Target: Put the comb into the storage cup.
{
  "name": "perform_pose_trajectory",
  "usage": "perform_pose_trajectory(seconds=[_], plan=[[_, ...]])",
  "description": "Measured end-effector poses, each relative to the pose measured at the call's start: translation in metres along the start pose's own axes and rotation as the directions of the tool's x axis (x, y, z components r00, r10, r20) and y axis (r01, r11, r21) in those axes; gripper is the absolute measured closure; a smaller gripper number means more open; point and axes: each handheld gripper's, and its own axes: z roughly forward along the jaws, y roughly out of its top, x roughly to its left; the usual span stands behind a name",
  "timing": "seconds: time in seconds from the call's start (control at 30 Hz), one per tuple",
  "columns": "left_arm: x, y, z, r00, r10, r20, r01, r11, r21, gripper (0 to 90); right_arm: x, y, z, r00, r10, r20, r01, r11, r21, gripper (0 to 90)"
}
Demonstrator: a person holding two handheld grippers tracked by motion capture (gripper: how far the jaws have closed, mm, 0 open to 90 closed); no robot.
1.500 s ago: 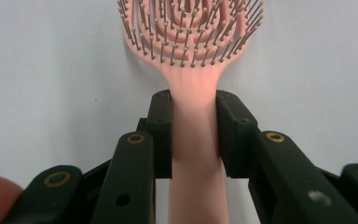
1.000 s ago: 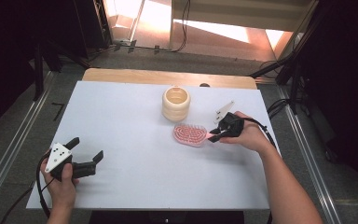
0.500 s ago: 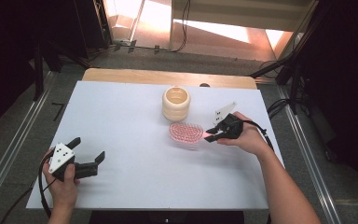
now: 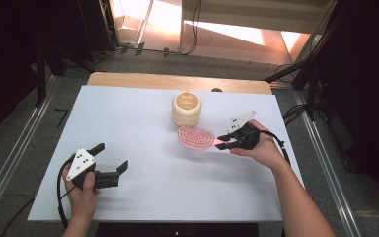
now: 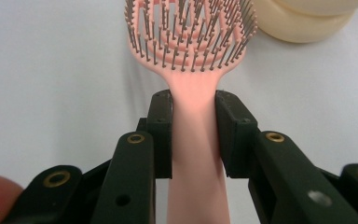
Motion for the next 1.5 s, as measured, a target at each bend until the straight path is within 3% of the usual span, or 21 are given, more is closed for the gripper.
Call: perform_pose_trajectory(seconds=[0.33,0.7,1.13,1.5], plan=[[-0.021,0.021,0.02,0.9962,-0.015,0.085,0.017,0.9997,-0.017,0.0,0.014,0.005,-0.008,0.9998,0.013,0.015,-0.012,0.998,-0.062,67.4],[-0.039,0.043,0.044,0.9844,-0.047,0.169,0.054,0.9979,-0.037,0.1,0.025,-0.001,-0.017,0.9989,0.036,0.03,-0.031,0.99,-0.137,67.4],[-0.057,0.063,0.073,0.9625,-0.064,0.264,0.074,0.9967,-0.031,0.2,0.037,-0.007,-0.02,0.9978,0.041,0.053,-0.029,0.977,-0.212,67.4],[-0.067,0.073,0.092,0.9481,-0.081,0.307,0.093,0.9953,-0.024,0.2,0.044,-0.013,-0.017,0.9965,0.057,0.061,-0.039,0.964,-0.264,67.4]])
